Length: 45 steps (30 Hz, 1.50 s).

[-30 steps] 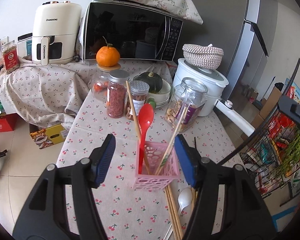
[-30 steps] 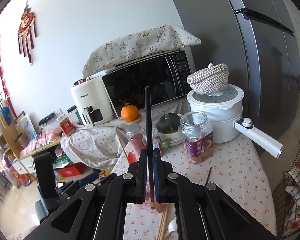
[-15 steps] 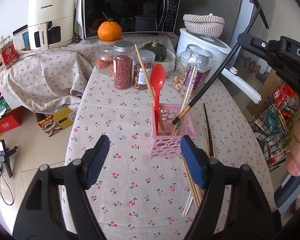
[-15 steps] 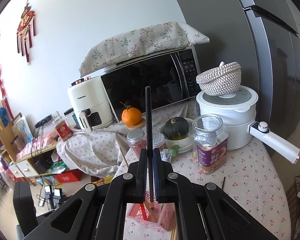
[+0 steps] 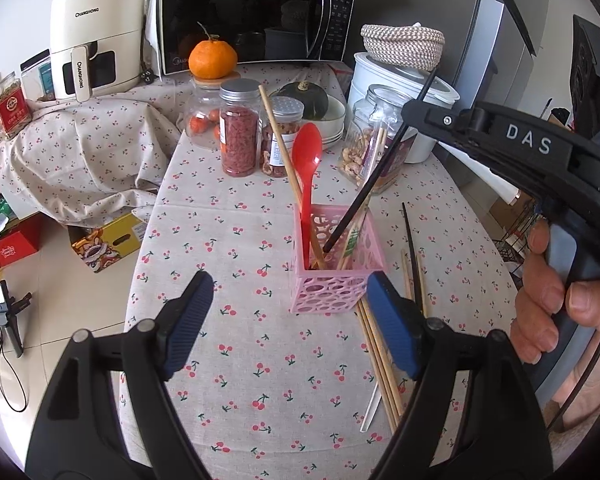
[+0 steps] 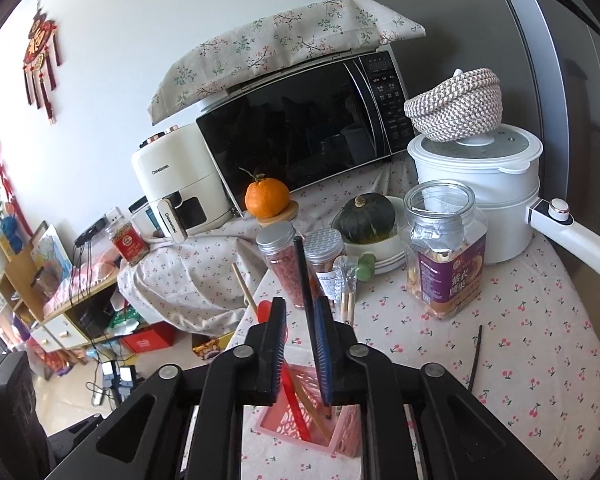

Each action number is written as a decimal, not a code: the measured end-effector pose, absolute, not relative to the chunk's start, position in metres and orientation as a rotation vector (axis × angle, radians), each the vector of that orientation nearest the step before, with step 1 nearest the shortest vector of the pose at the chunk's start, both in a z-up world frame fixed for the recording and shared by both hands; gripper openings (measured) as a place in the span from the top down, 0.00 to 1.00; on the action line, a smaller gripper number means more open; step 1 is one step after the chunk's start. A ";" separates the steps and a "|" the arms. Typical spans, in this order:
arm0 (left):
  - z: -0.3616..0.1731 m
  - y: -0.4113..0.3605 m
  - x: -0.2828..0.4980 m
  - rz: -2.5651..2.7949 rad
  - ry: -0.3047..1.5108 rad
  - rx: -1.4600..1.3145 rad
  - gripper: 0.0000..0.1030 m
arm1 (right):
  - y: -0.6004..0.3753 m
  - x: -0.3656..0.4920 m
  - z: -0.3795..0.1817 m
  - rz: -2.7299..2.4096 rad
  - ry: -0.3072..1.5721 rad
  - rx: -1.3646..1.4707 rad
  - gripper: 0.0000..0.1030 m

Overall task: Organize utensils
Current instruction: 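Lower the black chopstick into the pink basket and open the right gripper, then lower the right gripper onto a wooden chopstick beside the white spoon and close it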

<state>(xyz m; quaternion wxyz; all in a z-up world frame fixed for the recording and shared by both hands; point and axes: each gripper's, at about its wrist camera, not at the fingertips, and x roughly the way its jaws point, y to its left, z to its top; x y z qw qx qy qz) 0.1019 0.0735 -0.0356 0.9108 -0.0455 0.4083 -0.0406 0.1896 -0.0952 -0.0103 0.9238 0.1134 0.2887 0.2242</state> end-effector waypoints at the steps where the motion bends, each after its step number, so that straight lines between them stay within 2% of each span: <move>1: -0.035 0.073 0.101 -0.083 0.839 -0.090 0.19 | -0.097 0.188 -0.008 0.462 0.589 0.243 0.65; 3: -0.034 0.072 0.102 -0.080 0.838 -0.087 0.18 | -0.104 0.183 -0.001 0.461 0.575 0.257 0.48; 4: -0.034 0.072 0.101 -0.078 0.838 -0.087 0.17 | -0.107 0.180 0.003 0.463 0.567 0.259 0.44; 5: -0.034 0.071 0.101 -0.078 0.839 -0.088 0.15 | -0.109 0.177 0.007 0.465 0.561 0.255 0.42; 10: -0.035 0.068 0.101 -0.077 0.848 -0.090 0.09 | -0.126 0.160 0.022 0.435 0.545 0.221 0.22; 18: -0.039 0.057 0.096 -0.051 0.867 -0.071 0.01 | -0.158 0.135 0.026 0.315 0.548 0.153 0.10; 21: -0.037 0.053 0.093 -0.049 0.843 -0.049 0.01 | -0.174 0.130 0.018 0.285 0.589 0.156 0.00; 30: -0.052 0.048 0.091 -0.093 0.883 -0.050 0.00 | -0.207 0.141 -0.030 0.178 0.777 0.107 0.00; 37: -0.057 0.054 0.092 -0.093 0.872 -0.119 0.00 | -0.186 0.153 -0.080 0.196 0.957 -0.071 0.00; 45: -0.065 0.053 0.096 -0.103 0.891 -0.104 0.00 | -0.190 0.179 -0.125 0.149 1.115 -0.092 0.00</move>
